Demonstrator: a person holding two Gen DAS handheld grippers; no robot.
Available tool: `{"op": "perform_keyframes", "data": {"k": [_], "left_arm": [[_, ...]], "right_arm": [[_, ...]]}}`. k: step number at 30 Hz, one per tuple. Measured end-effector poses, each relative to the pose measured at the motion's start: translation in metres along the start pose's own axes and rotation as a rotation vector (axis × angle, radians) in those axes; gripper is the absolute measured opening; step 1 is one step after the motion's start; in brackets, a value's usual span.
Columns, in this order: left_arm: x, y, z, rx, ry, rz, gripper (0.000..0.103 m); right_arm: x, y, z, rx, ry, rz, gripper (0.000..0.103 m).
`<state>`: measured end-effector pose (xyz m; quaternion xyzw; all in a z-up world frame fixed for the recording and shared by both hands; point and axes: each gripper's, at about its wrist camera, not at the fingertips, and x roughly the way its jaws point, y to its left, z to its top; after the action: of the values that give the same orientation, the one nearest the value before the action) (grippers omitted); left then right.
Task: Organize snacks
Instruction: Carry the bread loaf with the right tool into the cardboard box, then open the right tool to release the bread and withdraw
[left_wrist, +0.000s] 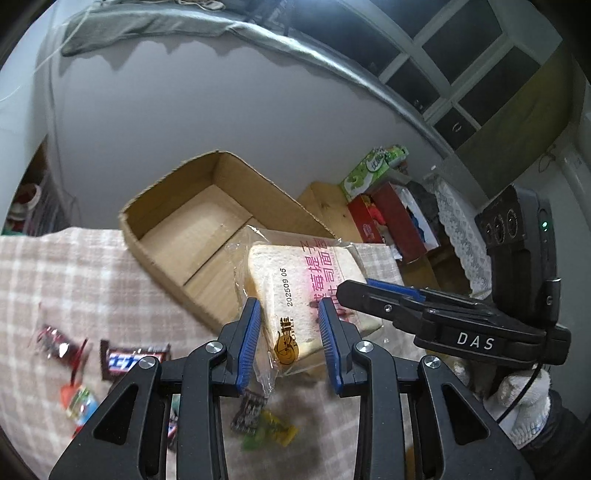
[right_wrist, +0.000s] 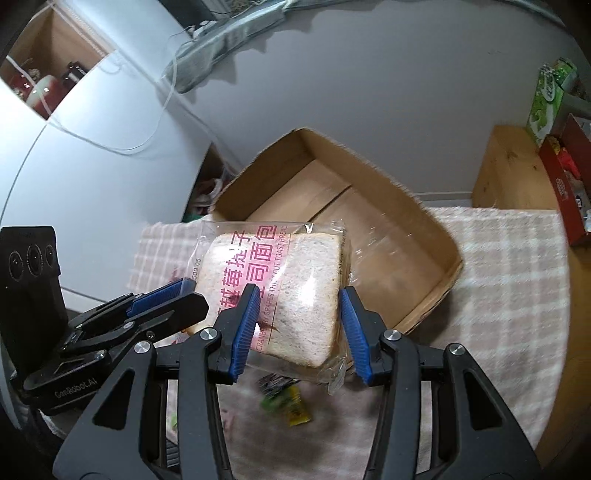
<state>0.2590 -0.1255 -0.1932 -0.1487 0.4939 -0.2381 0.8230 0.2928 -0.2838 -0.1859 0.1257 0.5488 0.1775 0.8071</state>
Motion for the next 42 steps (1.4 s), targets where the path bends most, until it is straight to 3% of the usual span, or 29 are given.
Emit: {"op": "perform_keyframes", "data": {"k": [11, 21, 29, 31, 32, 42], "left_arm": [[0.034, 0.001, 0.004, -0.004, 0.078, 0.052, 0.029], [0.017, 0.01, 0.0, -0.017, 0.064, 0.063, 0.029], [-0.021, 0.023, -0.003, -0.038, 0.011, 0.065, 0.029], [-0.035, 0.027, -0.006, -0.041, -0.004, 0.071, 0.029], [-0.042, 0.03, -0.007, -0.046, -0.012, 0.074, 0.029], [-0.104, 0.064, -0.047, -0.093, -0.06, 0.157, 0.029]], "right_arm": [[0.019, -0.017, 0.009, 0.004, 0.022, -0.079, 0.048], [0.015, -0.006, 0.004, -0.032, 0.014, -0.1, 0.048], [-0.009, 0.004, -0.008, -0.051, -0.012, -0.1, 0.05], [-0.017, 0.008, -0.013, -0.056, -0.023, -0.096, 0.064], [-0.022, 0.011, -0.018, -0.06, -0.031, -0.096, 0.066], [-0.036, 0.031, -0.062, -0.116, -0.011, -0.092, 0.067]]}}
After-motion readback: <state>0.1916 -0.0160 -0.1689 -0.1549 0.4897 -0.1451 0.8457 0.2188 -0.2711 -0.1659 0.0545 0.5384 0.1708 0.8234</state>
